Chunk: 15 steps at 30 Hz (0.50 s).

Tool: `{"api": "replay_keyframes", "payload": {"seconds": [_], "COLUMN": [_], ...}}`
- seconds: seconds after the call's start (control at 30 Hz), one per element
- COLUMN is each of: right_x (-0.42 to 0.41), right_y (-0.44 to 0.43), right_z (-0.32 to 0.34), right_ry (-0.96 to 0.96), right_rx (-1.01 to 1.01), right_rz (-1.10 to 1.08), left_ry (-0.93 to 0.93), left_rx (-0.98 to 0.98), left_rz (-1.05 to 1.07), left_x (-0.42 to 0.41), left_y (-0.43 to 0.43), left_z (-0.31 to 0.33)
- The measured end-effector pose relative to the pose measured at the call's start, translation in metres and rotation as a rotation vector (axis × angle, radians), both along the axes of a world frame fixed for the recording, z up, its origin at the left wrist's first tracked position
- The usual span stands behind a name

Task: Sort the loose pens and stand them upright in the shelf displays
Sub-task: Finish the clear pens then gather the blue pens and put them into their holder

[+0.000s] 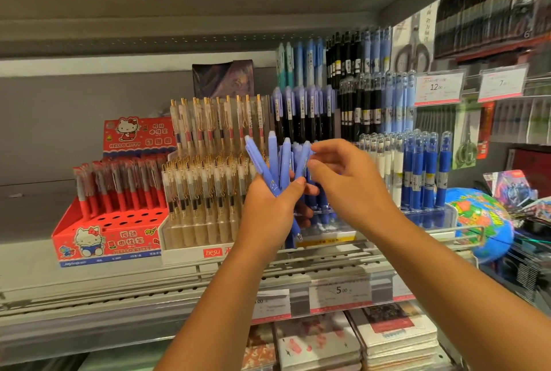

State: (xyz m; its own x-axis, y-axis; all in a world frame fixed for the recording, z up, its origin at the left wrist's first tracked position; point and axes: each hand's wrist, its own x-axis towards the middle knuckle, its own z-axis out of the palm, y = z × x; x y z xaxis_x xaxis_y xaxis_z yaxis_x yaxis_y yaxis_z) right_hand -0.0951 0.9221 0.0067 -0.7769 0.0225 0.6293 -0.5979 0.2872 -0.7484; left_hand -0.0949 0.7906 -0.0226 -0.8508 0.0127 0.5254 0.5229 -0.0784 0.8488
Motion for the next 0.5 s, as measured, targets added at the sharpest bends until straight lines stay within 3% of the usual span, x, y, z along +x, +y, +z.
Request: {"api": "replay_keyframes", "payload": {"seconds": [0.1,0.5], "right_x": [0.007,0.009], "right_y": [-0.002,0.006], "right_z": [-0.001,-0.009], "right_ry": [-0.058,0.009], "right_rx": [-0.171,-0.234], "right_rz": [0.143,0.083], "left_ry": [0.005,0.000], "left_rx": [-0.023,-0.004], "left_rz": [-0.014,-0.001], "left_x": [0.001,0.004], "left_y": [0.000,0.005], "left_z": [0.000,0.001]}}
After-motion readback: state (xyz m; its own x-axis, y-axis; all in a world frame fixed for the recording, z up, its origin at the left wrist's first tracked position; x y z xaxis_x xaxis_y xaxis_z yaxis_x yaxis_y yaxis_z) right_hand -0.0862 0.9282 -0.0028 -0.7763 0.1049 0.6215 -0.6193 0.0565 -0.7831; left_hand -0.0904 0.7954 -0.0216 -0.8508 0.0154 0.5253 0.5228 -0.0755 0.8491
